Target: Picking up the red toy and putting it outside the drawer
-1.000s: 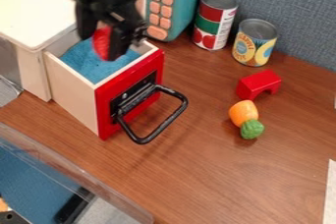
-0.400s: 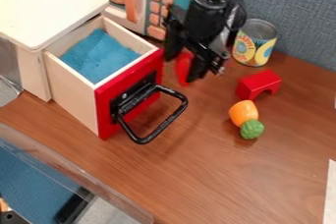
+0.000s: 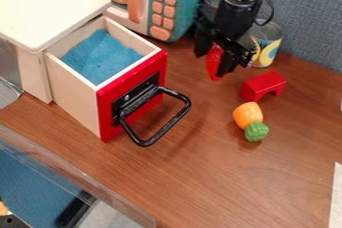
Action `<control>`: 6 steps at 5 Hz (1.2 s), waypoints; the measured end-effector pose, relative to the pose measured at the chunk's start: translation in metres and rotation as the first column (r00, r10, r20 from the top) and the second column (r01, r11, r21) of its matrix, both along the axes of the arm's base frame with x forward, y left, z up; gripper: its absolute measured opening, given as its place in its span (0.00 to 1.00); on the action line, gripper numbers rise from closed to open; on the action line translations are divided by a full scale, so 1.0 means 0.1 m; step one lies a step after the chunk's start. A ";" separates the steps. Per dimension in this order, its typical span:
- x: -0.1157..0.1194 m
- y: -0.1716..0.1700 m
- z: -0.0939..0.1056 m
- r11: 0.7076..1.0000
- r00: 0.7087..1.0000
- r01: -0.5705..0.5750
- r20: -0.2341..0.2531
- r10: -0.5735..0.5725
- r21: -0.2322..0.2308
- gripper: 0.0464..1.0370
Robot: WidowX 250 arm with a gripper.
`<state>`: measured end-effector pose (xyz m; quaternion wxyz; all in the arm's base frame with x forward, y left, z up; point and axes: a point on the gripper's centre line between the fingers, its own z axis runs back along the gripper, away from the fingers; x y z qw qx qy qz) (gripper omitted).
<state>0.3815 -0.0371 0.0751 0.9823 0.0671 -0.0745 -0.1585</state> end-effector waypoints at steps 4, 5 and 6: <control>0.01 -0.08 -0.28 0.999 0.997 0.000 -0.079 0.003 0.032 0.96; -0.13 -0.08 0.23 0.998 1.000 -0.024 0.012 0.024 0.050 0.96; -0.30 -0.07 0.59 0.995 0.996 -0.083 0.023 0.082 0.052 0.96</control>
